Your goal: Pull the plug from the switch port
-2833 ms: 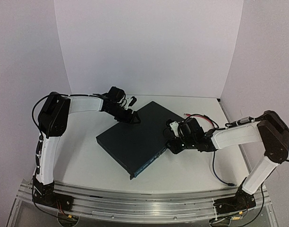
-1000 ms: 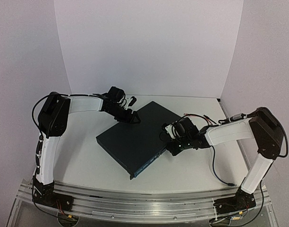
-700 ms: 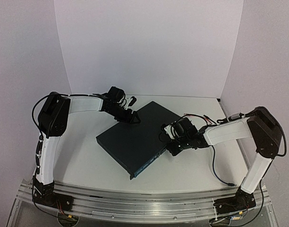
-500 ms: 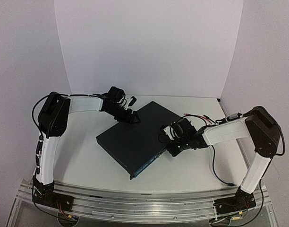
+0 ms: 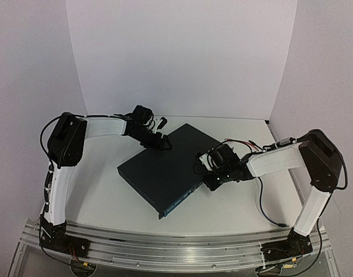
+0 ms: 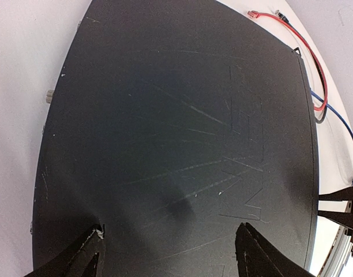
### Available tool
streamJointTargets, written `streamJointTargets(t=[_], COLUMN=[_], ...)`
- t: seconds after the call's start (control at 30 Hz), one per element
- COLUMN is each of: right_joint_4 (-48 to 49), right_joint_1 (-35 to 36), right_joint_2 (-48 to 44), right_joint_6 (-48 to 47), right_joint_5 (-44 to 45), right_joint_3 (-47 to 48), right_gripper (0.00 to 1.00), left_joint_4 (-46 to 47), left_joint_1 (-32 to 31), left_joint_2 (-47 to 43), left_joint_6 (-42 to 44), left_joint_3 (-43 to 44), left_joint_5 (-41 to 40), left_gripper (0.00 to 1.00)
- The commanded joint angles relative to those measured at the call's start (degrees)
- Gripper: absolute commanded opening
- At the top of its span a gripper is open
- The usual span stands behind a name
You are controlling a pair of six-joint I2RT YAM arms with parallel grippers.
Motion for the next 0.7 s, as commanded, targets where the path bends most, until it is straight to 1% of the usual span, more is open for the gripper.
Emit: streamJointTargets(t=[0.0, 0.07, 0.17, 0.3, 0.37, 0.53, 0.67], right_joint_4=[1.5, 1.6, 2.5, 7.2, 10.8, 15.5, 17.6], right_joint_1=[0.0, 0.0, 0.0, 0.0, -0.1, 0.0, -0.2], right_joint_2=[-1.2, -1.6, -2.1, -2.1, -2.3, -4.2, -4.9], right_joint_6=[-0.4, -0.3, 0.0, 1.4, 1.7, 6.1, 9.5], right_joint_5=[-0.4, -0.2, 0.3, 2.5, 2.5, 2.7, 3.5], right_joint_3=[2.5, 2.2, 1.3, -2.7, -5.6, -12.7, -16.6], right_gripper=[0.13, 0.12, 0.05, 0.00, 0.00, 0.00, 0.00], left_joint_4=[-6.2, -6.2, -6.4, -6.4, -6.4, -7.1, -7.4], left_joint_1=[0.3, 0.3, 0.3, 0.4, 0.3, 0.3, 0.3], left_joint_2=[4.2, 4.3, 4.4, 4.6, 4.7, 5.2, 5.4], left_joint_6=[-0.9, -0.9, -1.0, -1.5, -1.8, -2.2, -2.1], left_joint_3=[-0.3, -0.3, -0.3, -0.3, -0.3, -0.3, -0.6], left_joint_5=[-0.8, -0.8, -0.9, -1.2, -1.3, -2.4, -3.0], left_gripper=[0.77, 0.77, 0.77, 0.76, 0.75, 0.74, 0.74])
